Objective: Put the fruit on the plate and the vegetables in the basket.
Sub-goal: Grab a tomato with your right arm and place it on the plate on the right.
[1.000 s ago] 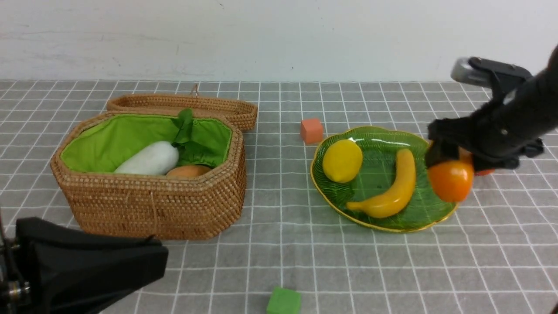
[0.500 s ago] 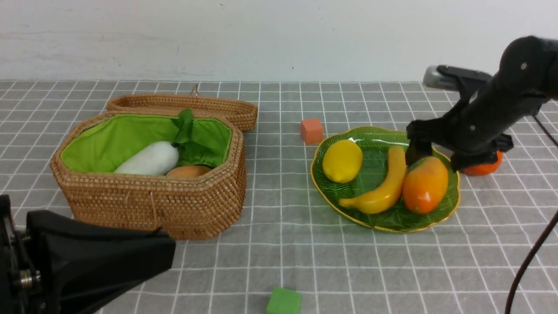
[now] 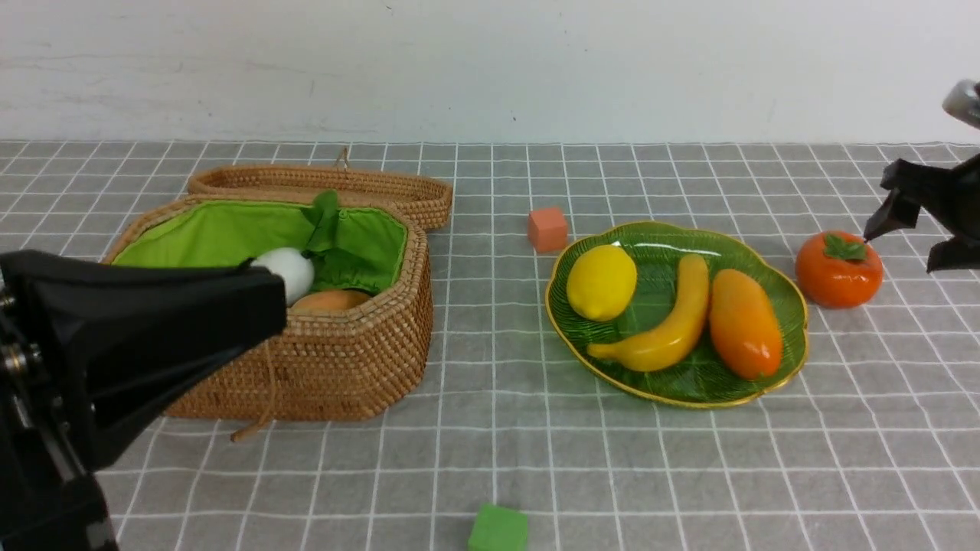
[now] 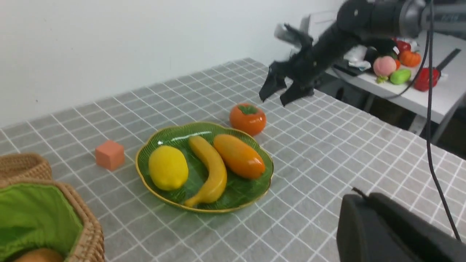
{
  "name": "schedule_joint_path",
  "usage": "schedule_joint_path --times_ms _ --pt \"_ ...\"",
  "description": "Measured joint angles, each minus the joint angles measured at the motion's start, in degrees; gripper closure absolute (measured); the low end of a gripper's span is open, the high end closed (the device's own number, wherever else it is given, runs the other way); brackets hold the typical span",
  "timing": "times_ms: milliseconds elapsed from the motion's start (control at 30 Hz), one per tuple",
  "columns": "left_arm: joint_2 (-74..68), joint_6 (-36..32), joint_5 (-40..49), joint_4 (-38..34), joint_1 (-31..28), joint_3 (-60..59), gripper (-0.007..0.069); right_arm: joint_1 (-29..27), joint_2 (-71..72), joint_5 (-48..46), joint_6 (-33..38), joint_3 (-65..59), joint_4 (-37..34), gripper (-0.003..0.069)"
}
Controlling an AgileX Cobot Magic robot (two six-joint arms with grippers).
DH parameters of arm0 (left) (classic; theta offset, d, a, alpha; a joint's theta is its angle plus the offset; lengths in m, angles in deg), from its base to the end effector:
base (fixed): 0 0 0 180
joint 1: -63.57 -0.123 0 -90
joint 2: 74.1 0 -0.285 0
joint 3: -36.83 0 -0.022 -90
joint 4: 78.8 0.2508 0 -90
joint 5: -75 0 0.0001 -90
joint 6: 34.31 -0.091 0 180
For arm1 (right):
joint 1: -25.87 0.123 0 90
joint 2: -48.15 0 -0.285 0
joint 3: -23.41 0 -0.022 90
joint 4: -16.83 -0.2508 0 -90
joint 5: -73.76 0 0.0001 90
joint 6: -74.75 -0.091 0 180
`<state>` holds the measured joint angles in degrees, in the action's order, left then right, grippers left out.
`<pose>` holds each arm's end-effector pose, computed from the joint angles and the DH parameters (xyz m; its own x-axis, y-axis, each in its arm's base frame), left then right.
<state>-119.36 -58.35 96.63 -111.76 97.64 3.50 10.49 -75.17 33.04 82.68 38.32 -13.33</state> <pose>0.0969 -0.0876 0.3857 -0.1876 -0.0181 -0.9821 0.6960 0.7031 -0.1459 0.4424 -0.0907 0.2323 -0.7415 0.4714 -0.4775 0.2827 0.8649 0.4148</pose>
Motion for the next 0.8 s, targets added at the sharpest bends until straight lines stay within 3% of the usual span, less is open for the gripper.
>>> schedule_joint_path --times_ms 167,367,800 --pt "0.0 0.0 -0.2 -0.2 0.0 0.0 0.0638 -2.9 -4.5 3.4 8.9 0.0 -12.2 0.0054" --pt "0.0 0.0 0.4 -0.3 0.0 0.0 0.0638 -3.3 -9.4 4.6 14.8 1.5 -19.7 0.0053" --pt "0.0 0.0 0.9 -0.3 0.0 0.0 0.0638 0.6 -12.5 3.8 15.6 4.6 -20.7 0.0071"
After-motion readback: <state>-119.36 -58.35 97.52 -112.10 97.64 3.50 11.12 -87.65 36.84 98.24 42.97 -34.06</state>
